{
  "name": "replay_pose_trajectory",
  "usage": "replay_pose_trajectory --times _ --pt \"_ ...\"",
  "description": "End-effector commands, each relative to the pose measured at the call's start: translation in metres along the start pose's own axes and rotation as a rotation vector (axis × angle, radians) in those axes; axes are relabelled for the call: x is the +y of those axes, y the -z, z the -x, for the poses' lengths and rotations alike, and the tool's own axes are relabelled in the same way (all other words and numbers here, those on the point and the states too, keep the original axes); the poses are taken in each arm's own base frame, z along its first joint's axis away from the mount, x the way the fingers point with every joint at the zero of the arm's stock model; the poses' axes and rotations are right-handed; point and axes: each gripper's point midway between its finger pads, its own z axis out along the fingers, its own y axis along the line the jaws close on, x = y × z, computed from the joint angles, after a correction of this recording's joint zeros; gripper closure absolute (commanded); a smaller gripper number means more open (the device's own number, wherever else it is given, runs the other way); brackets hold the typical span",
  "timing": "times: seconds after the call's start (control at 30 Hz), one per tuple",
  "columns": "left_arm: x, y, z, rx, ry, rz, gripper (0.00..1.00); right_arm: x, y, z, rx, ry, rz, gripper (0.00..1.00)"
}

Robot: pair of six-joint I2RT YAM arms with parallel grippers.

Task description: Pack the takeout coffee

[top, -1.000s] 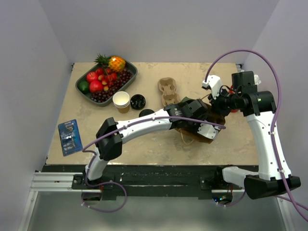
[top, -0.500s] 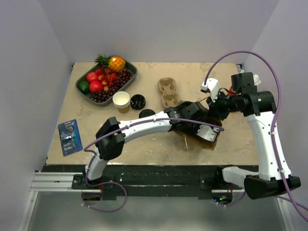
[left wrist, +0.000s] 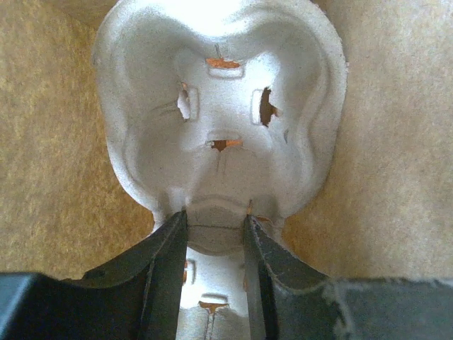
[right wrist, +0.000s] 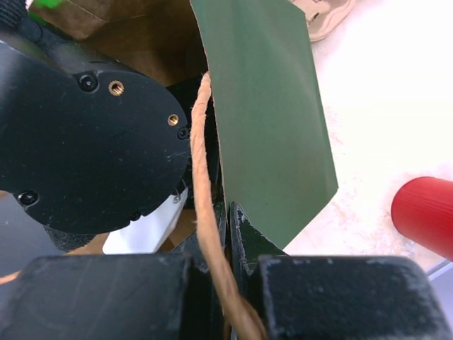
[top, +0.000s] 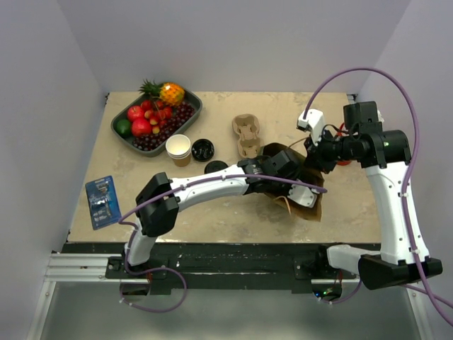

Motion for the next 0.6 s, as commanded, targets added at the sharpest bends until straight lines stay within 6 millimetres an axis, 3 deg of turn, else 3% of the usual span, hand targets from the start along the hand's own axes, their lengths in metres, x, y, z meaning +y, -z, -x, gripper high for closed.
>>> replay_pose_trajectory --times 0.0,0.23,0.33,0.47,0.57 --pt "0.017 0.000 -0.001 0.010 -0.022 0.065 1.00 0.025 0.011 0.001 -0.023 -0.053 0.074 1.00" --pt "0.033 -0.005 -0.007 0.041 -0.003 0.166 1.00 0.031 0.006 -0.008 -0.004 -0.085 0.094 1.00" --pt "0.036 -0.005 -0.006 0.036 0.003 0.185 1.00 0.023 0.003 -0.013 0.022 -0.093 0.063 1.00" --pt "0.027 -0.007 -0.014 0.042 0.006 0.160 1.00 0.005 0.004 -0.001 0.009 -0.092 -0.004 1.00" --pt "0.021 -0.009 -0.020 0.035 0.020 0.150 1.00 0.007 0.001 0.004 0.008 -0.098 0.037 1.00"
